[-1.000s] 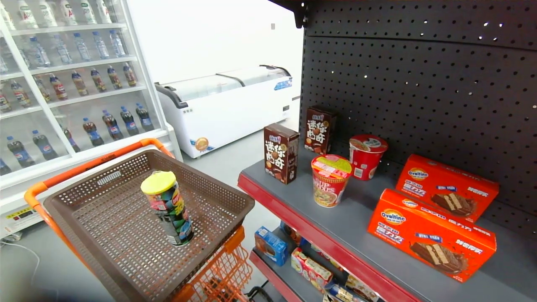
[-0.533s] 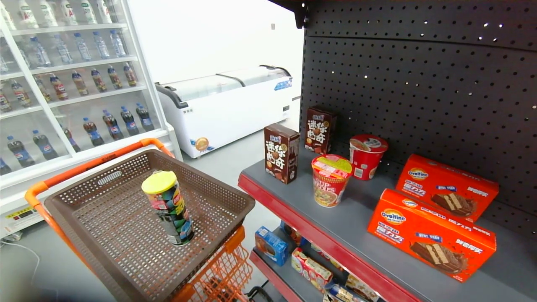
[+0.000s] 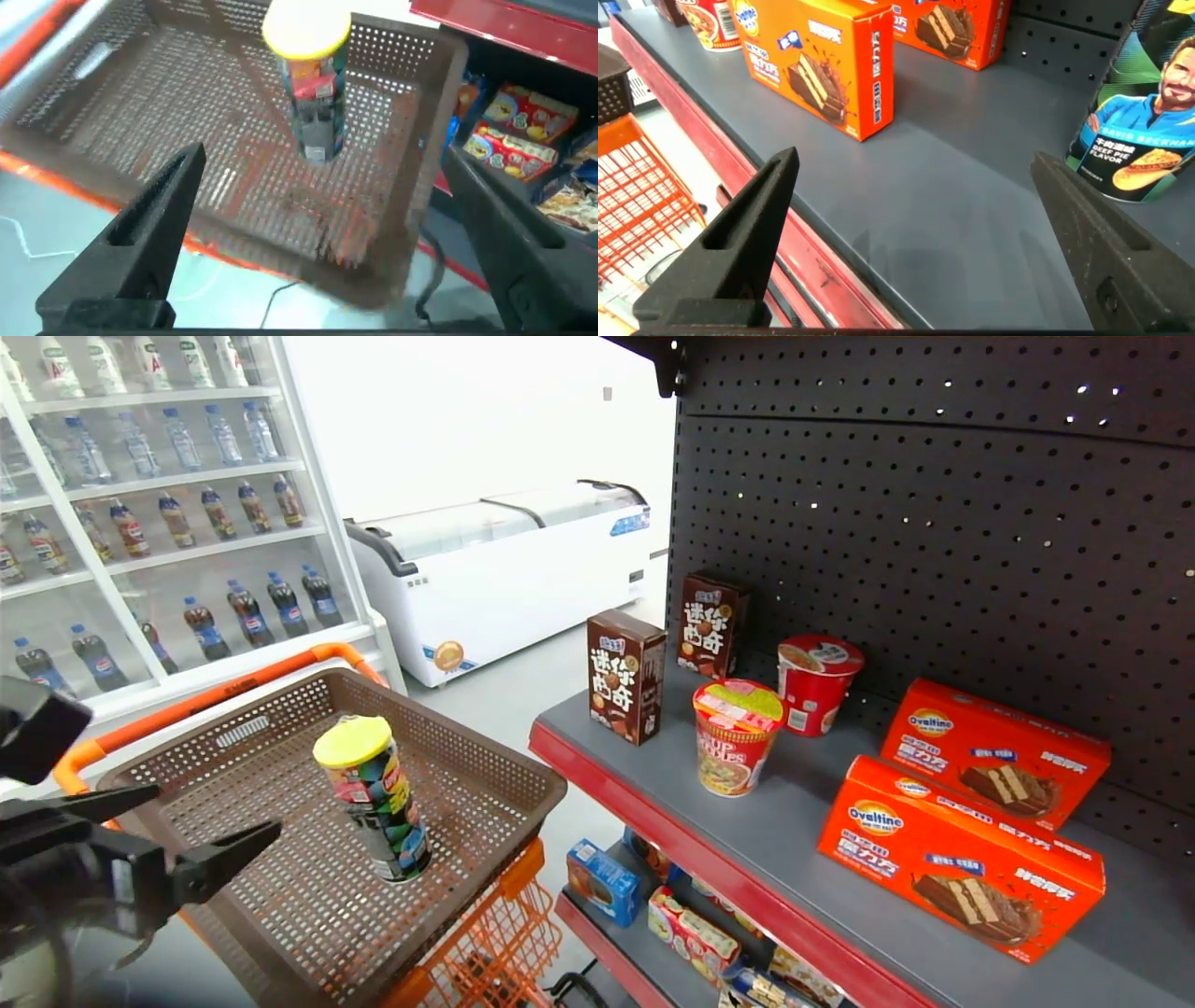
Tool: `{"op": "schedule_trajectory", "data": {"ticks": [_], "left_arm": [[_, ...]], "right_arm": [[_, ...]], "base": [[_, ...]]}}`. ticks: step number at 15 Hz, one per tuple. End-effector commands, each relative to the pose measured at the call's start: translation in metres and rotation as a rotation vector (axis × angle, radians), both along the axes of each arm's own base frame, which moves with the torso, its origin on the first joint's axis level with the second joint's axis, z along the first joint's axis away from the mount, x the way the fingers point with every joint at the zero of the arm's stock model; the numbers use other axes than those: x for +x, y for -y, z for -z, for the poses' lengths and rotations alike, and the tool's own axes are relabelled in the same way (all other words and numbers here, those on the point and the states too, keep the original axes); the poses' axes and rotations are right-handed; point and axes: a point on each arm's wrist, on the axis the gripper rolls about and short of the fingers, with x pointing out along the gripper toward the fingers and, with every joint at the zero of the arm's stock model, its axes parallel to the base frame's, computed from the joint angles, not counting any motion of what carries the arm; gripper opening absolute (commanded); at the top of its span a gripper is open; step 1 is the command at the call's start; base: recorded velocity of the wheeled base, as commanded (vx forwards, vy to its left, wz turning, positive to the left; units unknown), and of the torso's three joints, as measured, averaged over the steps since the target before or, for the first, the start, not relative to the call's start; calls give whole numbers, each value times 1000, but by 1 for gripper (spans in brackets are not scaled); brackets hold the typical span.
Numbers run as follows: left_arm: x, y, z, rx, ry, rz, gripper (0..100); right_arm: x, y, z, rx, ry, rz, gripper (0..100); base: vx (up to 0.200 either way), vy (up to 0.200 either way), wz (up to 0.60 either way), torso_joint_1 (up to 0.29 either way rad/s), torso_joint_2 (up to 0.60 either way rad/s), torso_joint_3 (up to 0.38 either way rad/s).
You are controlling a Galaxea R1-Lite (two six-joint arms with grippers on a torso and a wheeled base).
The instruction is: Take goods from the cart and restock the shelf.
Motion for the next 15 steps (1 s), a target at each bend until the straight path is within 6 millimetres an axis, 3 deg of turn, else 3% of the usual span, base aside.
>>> {"op": "schedule_trajectory", "data": {"ticks": [1,9,15], "left_arm": [[50,1,43,-11,-151,25,100],[87,4,86,-14,-153,35,100],[103,8,118,-7,-174,47,100]], "right_arm": [[0,0,0,0,1,0,100],[0,0,0,0,1,0,100],[0,0,0,0,1,0,100]], "base": [[0,0,0,0,0,0],[0,0,0,0,0,0],[0,0,0,0,0,0]]}}
